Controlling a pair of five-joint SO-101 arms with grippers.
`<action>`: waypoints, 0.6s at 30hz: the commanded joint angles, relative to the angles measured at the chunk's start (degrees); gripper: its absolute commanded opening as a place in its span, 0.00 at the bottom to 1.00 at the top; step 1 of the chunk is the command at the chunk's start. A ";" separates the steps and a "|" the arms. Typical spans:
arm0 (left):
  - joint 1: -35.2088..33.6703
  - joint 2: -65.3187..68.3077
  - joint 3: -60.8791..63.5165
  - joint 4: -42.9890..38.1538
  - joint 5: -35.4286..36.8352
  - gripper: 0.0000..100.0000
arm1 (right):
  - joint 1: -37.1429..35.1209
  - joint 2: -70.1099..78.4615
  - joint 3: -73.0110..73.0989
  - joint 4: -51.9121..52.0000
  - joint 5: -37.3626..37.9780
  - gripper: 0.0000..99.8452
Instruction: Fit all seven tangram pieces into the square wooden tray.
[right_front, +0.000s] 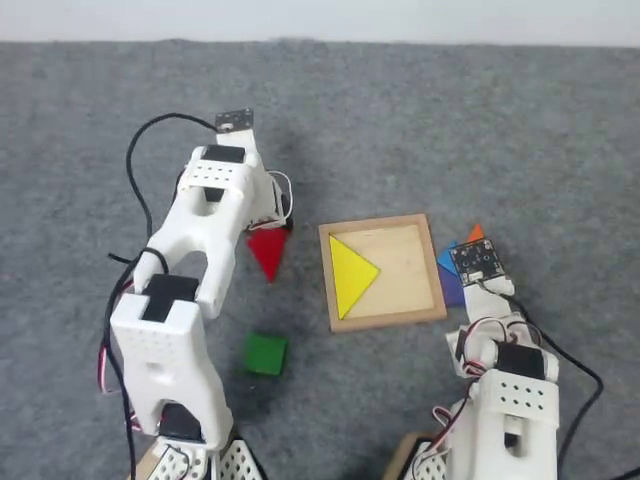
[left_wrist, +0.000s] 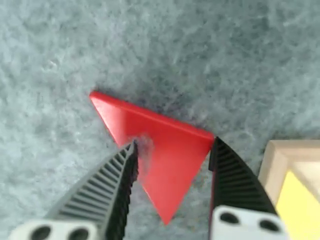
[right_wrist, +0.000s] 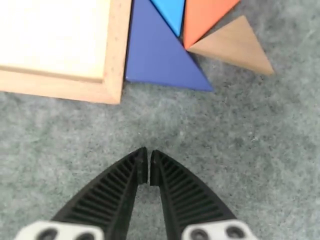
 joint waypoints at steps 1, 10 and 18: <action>-0.26 0.35 -2.15 3.78 -4.66 0.23 | -0.66 -1.45 -1.23 -1.01 -0.62 0.03; -8.70 0.62 -2.07 6.51 -5.36 0.22 | -0.66 -1.45 -1.49 -0.92 -0.53 0.03; -5.89 2.11 -5.41 10.73 -3.43 0.19 | -0.57 -1.45 -1.32 -0.84 -0.53 0.03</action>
